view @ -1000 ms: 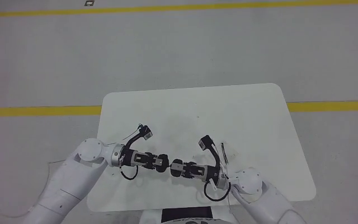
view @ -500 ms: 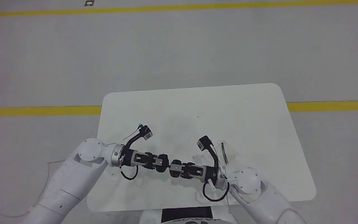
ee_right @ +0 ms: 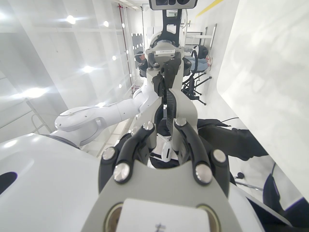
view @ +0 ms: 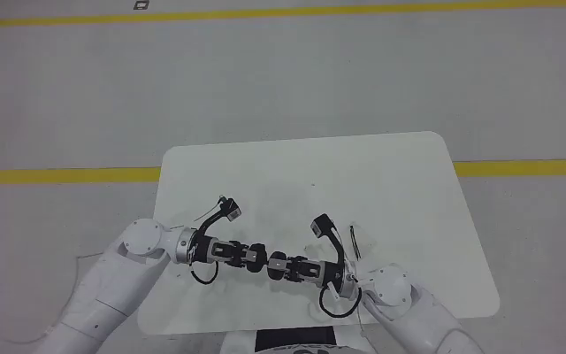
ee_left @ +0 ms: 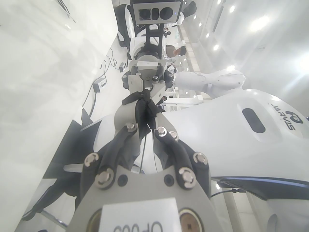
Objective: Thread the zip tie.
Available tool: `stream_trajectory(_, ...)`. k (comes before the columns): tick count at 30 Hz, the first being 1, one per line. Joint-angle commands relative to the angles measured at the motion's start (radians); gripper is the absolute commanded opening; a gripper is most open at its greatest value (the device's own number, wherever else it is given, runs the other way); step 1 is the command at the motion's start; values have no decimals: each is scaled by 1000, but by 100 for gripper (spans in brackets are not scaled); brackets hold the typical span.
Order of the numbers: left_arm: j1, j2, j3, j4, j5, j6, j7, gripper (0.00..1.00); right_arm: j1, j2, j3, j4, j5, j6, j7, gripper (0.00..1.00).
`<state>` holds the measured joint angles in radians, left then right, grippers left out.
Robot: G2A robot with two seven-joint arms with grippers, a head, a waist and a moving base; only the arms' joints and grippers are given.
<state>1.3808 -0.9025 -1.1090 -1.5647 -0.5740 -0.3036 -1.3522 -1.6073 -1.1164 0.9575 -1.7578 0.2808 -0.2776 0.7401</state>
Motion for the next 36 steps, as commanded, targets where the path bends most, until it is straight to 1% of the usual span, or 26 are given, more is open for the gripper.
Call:
stream_trajectory(1, 0, 0, 0, 0, 0, 0, 0, 0, 0, 0, -1, 1, 1, -1, -1, 5)
stream_trajectory(4, 0, 0, 0, 0, 0, 0, 0, 0, 2, 1, -2, 3, 3, 0, -3, 0)
stream_trajectory(14, 0, 0, 0, 0, 0, 0, 0, 0, 3, 4, -1, 3, -10, 4, -9, 0)
stream_trajectory(15, 0, 0, 0, 0, 0, 0, 0, 19, 2, 5, 1, 2, -10, 2, -11, 0)
stream_trajectory(16, 0, 0, 0, 0, 0, 0, 0, 74, 0, 6, 3, 1, -9, 0, -12, 0)
stream_trajectory(17, 0, 0, 0, 0, 0, 0, 0, 100, -3, 7, 7, 0, -8, -3, -14, 0)
stream_trajectory(23, 0, 0, 0, 0, 0, 0, 0, 100, -14, 11, 22, -3, 1, -10, -20, 0)
stream_trajectory(30, 0, 0, 0, 0, 0, 0, 0, 100, -15, 13, 20, -3, 4, -11, -20, 0)
stream_trajectory(36, 0, 0, 0, 0, 0, 0, 0, 100, -22, 13, 26, 2, 32, -17, -52, 0)
